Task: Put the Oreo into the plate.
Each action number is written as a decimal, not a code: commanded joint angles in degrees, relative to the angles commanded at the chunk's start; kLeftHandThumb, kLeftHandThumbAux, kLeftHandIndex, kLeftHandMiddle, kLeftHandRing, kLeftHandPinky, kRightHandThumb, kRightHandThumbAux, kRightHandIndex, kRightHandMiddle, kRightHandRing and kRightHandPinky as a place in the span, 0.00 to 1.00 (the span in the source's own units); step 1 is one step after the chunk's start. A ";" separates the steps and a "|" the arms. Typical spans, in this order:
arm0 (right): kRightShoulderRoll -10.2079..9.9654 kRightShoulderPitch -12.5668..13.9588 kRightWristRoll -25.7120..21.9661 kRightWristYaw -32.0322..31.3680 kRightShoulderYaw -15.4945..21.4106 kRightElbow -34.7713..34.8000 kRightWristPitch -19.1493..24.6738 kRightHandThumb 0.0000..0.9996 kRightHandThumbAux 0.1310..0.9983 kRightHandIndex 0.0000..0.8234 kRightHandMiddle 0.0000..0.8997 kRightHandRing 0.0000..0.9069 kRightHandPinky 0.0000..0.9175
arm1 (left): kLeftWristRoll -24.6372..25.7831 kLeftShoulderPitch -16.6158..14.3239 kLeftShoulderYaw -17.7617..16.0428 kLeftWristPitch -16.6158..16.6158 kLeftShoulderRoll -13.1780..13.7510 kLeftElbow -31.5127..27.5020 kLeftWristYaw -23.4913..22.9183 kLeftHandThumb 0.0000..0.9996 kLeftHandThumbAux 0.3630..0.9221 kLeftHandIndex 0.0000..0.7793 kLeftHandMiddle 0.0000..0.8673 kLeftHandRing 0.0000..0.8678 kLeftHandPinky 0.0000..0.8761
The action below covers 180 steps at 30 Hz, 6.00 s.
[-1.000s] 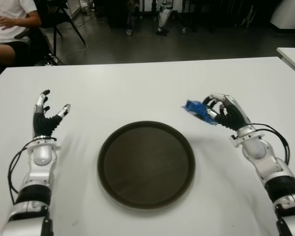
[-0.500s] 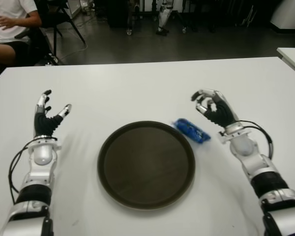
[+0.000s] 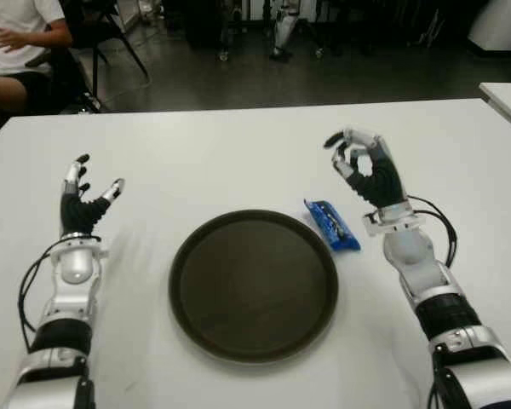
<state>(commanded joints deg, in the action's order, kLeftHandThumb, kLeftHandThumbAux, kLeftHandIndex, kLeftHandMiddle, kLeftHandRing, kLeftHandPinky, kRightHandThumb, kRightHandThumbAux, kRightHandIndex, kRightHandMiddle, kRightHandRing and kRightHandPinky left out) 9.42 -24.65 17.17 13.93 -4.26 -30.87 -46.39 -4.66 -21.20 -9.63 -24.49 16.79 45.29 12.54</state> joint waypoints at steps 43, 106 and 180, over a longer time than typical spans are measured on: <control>7.52 8.68 18.01 -19.71 -5.15 31.30 51.96 0.00 0.48 0.01 0.01 0.01 0.01 | -0.23 -2.26 -0.17 -2.19 0.68 6.83 1.51 0.00 0.63 0.00 0.00 0.01 0.00; 8.72 1.73 26.79 -22.45 -16.45 18.02 64.24 0.00 0.53 0.00 0.00 0.00 0.00 | 0.29 -1.93 -0.17 -1.17 0.06 5.79 1.19 0.00 0.63 0.00 0.00 0.01 0.00; 8.71 0.17 27.17 -18.71 -18.14 11.80 66.39 0.00 0.54 0.00 0.00 0.00 0.00 | -0.92 -0.89 0.15 -0.26 0.26 3.14 1.60 0.00 0.63 0.00 0.00 0.00 0.01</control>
<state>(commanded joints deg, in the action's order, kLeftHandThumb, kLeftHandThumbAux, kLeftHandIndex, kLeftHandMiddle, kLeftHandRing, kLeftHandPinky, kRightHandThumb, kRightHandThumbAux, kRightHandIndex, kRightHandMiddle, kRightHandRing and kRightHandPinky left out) 18.13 -24.47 44.35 -4.77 -22.40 -19.07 20.00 -5.58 -22.09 -9.48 -24.74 17.04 48.43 14.14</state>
